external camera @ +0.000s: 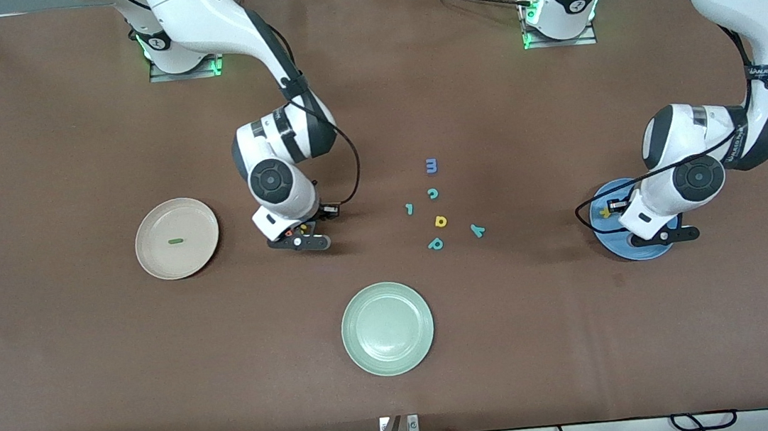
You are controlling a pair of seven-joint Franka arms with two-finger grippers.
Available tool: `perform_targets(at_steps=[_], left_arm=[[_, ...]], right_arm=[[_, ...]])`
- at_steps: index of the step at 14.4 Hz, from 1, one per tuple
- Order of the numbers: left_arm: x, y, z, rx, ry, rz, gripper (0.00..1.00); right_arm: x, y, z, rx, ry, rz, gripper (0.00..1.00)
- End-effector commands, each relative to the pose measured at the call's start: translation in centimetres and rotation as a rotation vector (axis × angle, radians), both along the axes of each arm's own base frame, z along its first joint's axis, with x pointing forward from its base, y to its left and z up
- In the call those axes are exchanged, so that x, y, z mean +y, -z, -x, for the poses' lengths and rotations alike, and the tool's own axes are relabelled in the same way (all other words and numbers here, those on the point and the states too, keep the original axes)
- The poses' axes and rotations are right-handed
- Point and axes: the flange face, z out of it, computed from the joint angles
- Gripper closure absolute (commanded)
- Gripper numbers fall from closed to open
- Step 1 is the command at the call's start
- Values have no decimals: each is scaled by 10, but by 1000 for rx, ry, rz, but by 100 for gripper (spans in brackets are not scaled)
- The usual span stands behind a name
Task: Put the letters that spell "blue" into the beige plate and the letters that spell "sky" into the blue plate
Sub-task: 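Drop green d on beige plate while the left gripper drops z on blue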
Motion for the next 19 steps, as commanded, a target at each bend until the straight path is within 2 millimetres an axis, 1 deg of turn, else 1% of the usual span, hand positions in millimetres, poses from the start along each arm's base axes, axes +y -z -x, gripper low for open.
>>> perform_targets(at_steps=[1, 2, 3, 4, 5, 6, 8, 9, 10, 11, 12, 13, 14, 15, 16, 17, 18, 19], left_arm=[[-19, -22, -1, -25, 55, -10, 0], [-47, -30, -4, -32, 83, 5, 0], [-75, -38, -6, -42, 108, 25, 0], [-109, -45, -7, -62, 121, 47, 0], [-145, -47, -4, -73, 123, 72, 0], [-178, -42, -5, -81, 126, 88, 0], [-249, -31, -2, -99, 165, 108, 0], [-275, -25, -2, -109, 142, 115, 0], [-288, -19, -5, -116, 107, 124, 0], [-301, -16, -8, -126, 103, 135, 0], [-310, -12, -5, -128, 104, 145, 0], [-313, -10, -4, -130, 100, 148, 0], [-308, -2, -6, -124, 71, 148, 0], [-307, 2, -7, -130, 53, 155, 1], [-310, 10, -3, -122, 46, 156, 4], [-311, 16, -1, -116, 39, 154, 10], [-311, 19, 0, -111, 34, 154, 17], [-311, 21, -1, -110, 33, 154, 23]], right_arm=[[-29, -29, -13, 8, -33, -5, 88], [-53, -35, -21, 27, -64, 8, 88], [-84, -41, -30, 54, -90, 24, 88], [-113, -45, -36, 75, -114, 37, 88], [-144, -44, -38, 104, -133, 47, 88], [-172, -45, -39, 128, -144, 57, 88], [-224, -37, -36, 166, -180, 48, 88], [-246, -29, -33, 185, -183, 43, 88], [-259, -23, -30, 195, -180, 37, 87], [-267, -21, -30, 200, -183, 32, 87], [-273, -16, -27, 208, -178, 32, 87], [-275, -12, -27, 194, -175, 39, 83], [-272, -2, -25, 184, -181, 56, 66], [-270, 0, -26, 180, -169, 65, 8], [-270, -7, -30, 171, -167, 57, 0], [-264, -21, -38, 143, -178, 46, 0], [-253, -37, -44, 135, -167, 35, 0], [-235, -51, -51, 127, -153, 30, 0]])
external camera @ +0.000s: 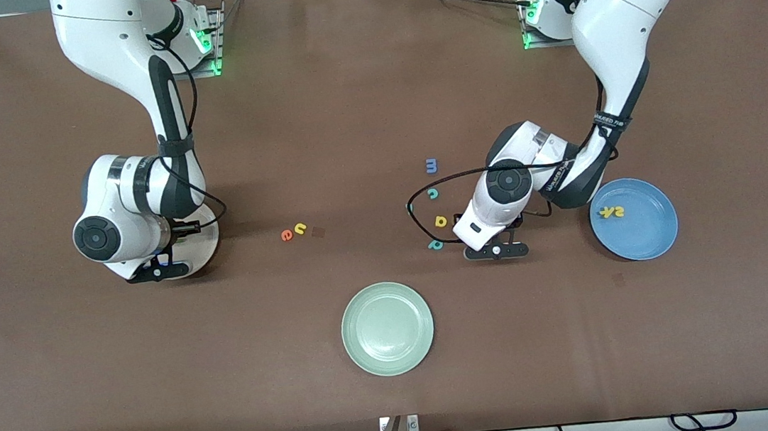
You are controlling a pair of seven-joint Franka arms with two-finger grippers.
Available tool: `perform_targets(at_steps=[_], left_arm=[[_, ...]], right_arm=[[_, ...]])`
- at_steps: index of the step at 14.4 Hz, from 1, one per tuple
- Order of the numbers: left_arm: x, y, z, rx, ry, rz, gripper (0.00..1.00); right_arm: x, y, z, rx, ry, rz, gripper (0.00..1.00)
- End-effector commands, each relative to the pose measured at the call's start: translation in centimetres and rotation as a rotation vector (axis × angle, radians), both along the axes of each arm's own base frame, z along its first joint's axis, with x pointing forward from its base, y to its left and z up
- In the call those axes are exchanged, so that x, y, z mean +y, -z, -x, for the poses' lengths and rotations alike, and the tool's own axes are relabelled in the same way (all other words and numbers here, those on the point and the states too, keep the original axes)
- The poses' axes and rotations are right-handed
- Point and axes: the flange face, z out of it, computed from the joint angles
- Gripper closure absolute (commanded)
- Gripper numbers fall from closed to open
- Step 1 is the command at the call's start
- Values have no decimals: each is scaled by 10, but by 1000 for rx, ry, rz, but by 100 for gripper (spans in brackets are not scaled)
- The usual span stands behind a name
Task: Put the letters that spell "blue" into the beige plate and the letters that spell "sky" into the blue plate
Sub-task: 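Grasp yellow u with the right gripper while the left gripper grasps blue y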
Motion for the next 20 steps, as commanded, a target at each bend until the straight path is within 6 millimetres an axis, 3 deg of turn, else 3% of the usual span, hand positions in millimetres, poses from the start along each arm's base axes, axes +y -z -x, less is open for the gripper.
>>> perform_targets(at_steps=[1, 3, 6, 8, 9, 10, 12, 15, 18, 20], left_arm=[[-3, 5, -4, -6, -20, -2, 29], [-5, 11, -1, 2, -30, -5, 38], [-7, 21, 1, 16, -40, -7, 44], [-8, 21, -1, -3, -44, 13, 45], [-9, 20, -1, -7, -44, 17, 51], [-8, 20, -2, -5, -45, 16, 66], [-5, 18, -4, -10, -47, 15, 84], [3, 9, -9, -16, -53, 9, 90], [21, -32, -16, -14, -61, -44, 90], [40, -55, -24, -18, -56, -65, 91]], right_arm=[[47, -42, -18, -45, 10, -35, 0], [94, -46, -19, -90, 10, -27, 0], [168, -25, -7, -125, 146, -47, 0], [201, -13, 4, -141, 204, -53, 0], [214, -5, 13, -136, 224, -49, 0], [221, 3, 20, -134, 244, -39, 0], [234, 23, 40, -156, 261, -23, 0], [247, 34, 48, -206, 321, -24, 0], [247, 48, 46, -201, 433, -68, 19], [240, 48, 42, -198, 467, -73, 23]])
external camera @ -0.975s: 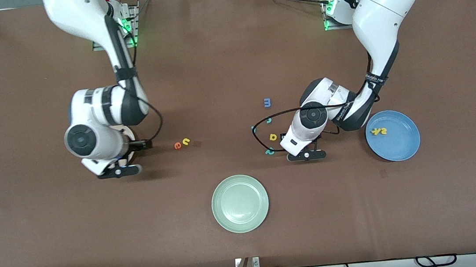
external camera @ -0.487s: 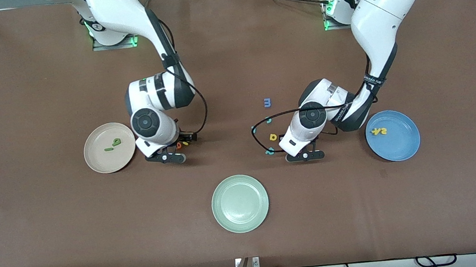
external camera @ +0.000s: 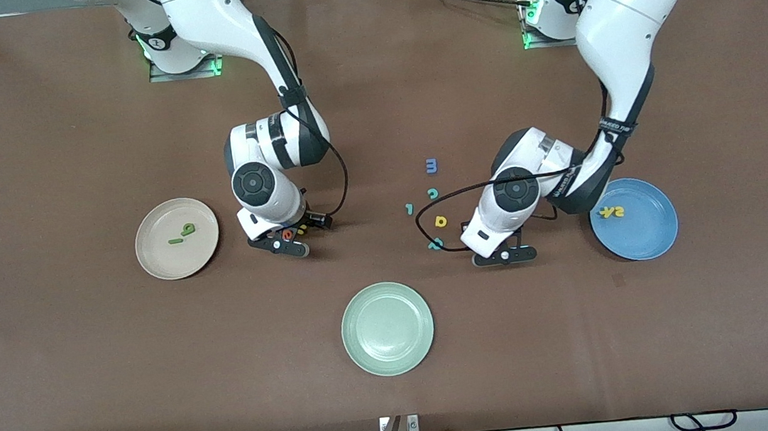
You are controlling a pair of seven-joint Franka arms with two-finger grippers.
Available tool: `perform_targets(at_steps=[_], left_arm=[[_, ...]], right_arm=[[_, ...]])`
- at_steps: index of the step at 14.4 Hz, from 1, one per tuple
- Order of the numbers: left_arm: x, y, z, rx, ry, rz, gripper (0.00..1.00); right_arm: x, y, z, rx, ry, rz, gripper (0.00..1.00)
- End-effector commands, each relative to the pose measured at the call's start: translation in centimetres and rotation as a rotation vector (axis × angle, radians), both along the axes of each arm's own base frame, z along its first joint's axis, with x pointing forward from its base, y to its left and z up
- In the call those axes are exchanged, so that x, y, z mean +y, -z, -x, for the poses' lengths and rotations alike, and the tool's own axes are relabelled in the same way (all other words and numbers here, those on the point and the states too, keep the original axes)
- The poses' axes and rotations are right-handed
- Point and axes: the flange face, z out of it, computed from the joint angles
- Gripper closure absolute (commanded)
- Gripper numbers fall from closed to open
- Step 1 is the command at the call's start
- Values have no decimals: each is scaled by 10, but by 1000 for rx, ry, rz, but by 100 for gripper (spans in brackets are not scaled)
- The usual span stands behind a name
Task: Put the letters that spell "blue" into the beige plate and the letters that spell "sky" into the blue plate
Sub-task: 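Grasp yellow u with the right gripper while the left gripper grasps blue y, then drop yellow u on beige plate while the left gripper drops blue y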
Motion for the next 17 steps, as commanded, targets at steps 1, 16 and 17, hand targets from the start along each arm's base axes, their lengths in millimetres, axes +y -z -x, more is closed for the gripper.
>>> perform_targets(at_steps=[1, 16, 17], left_arm=[[38, -45, -11, -8, 21, -55, 91], [271, -59, -26, 190, 138, -67, 0], [269, -68, -27, 176, 141, -71, 0]], right_arm=[[-11, 1, -6, -4, 84, -15, 25], [-14, 2, -8, 3, 172, -1, 82], [-14, 0, -8, 2, 171, -3, 86]])
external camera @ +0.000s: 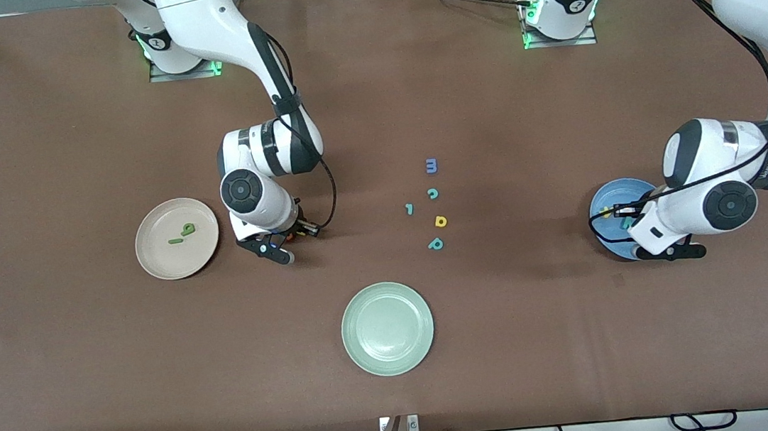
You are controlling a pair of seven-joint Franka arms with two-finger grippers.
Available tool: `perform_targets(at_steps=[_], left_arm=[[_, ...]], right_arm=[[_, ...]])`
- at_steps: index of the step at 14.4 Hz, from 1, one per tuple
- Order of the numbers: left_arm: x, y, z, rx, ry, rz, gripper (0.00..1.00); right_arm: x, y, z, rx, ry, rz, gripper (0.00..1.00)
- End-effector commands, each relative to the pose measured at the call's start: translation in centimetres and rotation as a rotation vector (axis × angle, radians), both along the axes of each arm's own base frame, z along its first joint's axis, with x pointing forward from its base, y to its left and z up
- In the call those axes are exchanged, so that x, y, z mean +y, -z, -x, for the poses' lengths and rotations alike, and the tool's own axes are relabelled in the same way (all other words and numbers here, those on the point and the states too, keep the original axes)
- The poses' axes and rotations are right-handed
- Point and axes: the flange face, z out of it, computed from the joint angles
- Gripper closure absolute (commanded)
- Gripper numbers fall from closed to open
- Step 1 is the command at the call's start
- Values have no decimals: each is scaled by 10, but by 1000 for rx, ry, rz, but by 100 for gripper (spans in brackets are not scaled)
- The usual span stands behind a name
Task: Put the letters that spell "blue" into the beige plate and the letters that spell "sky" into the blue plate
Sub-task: 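Drop yellow u on beige plate while the left gripper drops blue y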
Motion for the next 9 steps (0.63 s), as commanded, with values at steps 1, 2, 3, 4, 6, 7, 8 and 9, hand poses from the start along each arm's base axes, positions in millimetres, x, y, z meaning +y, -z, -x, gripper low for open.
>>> perform_targets(at_steps=[1, 2, 3, 4, 6, 7, 8, 9], left_arm=[[-10, -40, -2, -55, 31, -32, 0], [-17, -58, -3, -84, 42, -36, 0], [-24, -74, -3, -106, 53, -38, 0], [-30, -91, -1, -121, 61, -45, 0], [-44, -131, -4, -135, 72, -49, 0], [-52, -151, -6, -121, 76, -49, 0], [-57, -174, -7, -111, 75, -49, 0], [-63, -191, -6, -101, 75, -45, 0]], right_arm=[[2, -2, 0, -4, 18, -11, 87], [4, -3, 1, -7, 9, -11, 89], [5, -6, 1, -9, -1, -13, 89], [4, -17, -2, -19, -6, -18, 89], [-16, -44, -7, 32, -31, -24, 89], [-34, -56, -10, 72, -53, -27, 89], [-62, -64, -16, 106, -101, -24, 89], [-90, -70, -21, 126, -153, -24, 89]])
